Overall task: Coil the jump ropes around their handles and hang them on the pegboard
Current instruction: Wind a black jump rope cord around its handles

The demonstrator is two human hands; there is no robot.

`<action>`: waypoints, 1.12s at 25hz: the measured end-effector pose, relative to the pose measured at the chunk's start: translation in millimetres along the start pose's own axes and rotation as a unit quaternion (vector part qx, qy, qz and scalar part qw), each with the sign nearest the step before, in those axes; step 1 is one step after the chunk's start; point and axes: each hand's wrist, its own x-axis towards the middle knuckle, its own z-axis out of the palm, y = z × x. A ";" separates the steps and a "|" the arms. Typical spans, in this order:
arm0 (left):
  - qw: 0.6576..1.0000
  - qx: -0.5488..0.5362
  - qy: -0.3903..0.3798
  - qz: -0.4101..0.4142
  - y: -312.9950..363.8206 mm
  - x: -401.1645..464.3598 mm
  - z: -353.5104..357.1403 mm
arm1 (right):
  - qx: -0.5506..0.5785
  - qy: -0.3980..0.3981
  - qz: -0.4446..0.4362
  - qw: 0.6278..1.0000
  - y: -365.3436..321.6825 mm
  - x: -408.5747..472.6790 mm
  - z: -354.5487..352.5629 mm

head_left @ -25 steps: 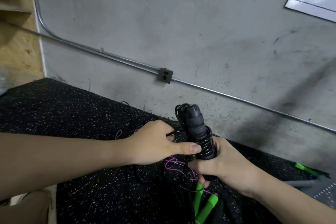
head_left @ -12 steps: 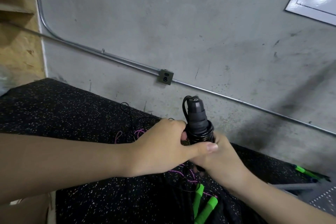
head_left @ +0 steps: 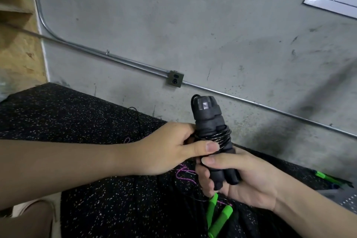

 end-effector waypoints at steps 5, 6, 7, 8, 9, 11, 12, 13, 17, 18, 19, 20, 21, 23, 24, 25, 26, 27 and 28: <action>0.982 0.168 0.059 -0.062 -2.9 5.7 -11.2 | -0.146 0.104 -0.141 0.974 4.2 3.3 4.4; 0.977 0.190 0.070 -0.071 -1.6 6.4 -12.9 | -0.170 0.125 -0.162 0.964 4.6 3.7 3.8; 0.973 0.202 0.081 -0.072 0.6 6.7 -13.4 | -0.193 0.143 -0.176 0.955 5.5 4.1 2.8; 0.971 0.210 0.091 -0.066 2.4 6.5 -12.8 | -0.213 0.161 -0.183 0.946 6.7 5.0 0.6; 0.970 0.215 0.099 -0.058 4.4 5.7 -11.6 | -0.233 0.180 -0.186 0.937 8.4 5.7 -2.5; 0.969 0.213 0.114 -0.038 5.0 3.5 -7.1 | -0.238 0.208 -0.185 0.930 12.6 6.8 -6.3; 0.971 0.207 0.120 -0.027 4.4 2.9 -4.6 | -0.226 0.218 -0.184 0.931 13.9 7.5 -7.3; 0.973 0.197 0.120 -0.018 4.4 2.1 -2.4 | -0.218 0.226 -0.181 0.932 15.3 8.3 -7.7; 0.980 0.165 0.109 0.000 7.9 -0.2 5.0 | -0.185 0.247 -0.160 0.938 18.5 11.6 -5.8; 0.981 0.159 0.111 -0.004 8.6 -0.3 6.3 | -0.171 0.250 -0.153 0.941 18.6 12.6 -4.2; 0.981 0.156 0.114 -0.012 9.3 -0.5 7.7 | -0.161 0.254 -0.149 0.942 19.8 13.3 -2.7; 0.980 0.160 0.116 -0.022 9.7 -0.9 9.9 | -0.166 0.254 -0.148 0.941 21.5 13.8 -1.7; 0.977 0.172 0.117 -0.036 10.2 -1.7 12.3 | -0.184 0.249 -0.152 0.939 23.1 14.7 0.1; 0.969 0.206 0.120 -0.063 7.3 -2.1 15.6 | -0.236 0.243 -0.161 0.927 22.9 15.4 2.9; 0.967 0.211 0.121 -0.073 5.3 -1.7 14.5 | -0.258 0.232 -0.160 0.924 21.2 14.2 2.5; 0.969 0.200 0.119 -0.078 3.0 -1.4 11.5 | -0.272 0.209 -0.155 0.926 18.2 12.3 2.2; 0.975 0.177 0.112 -0.075 0.6 -0.9 7.5 | -0.276 0.173 -0.145 0.934 13.9 9.5 3.6; 0.982 0.153 0.094 -0.065 0.1 -1.0 4.0 | -0.262 0.137 -0.130 0.946 10.9 6.8 5.8; 0.987 0.133 0.070 -0.050 0.3 -0.9 2.1 | -0.236 0.109 -0.114 0.959 10.0 4.9 6.0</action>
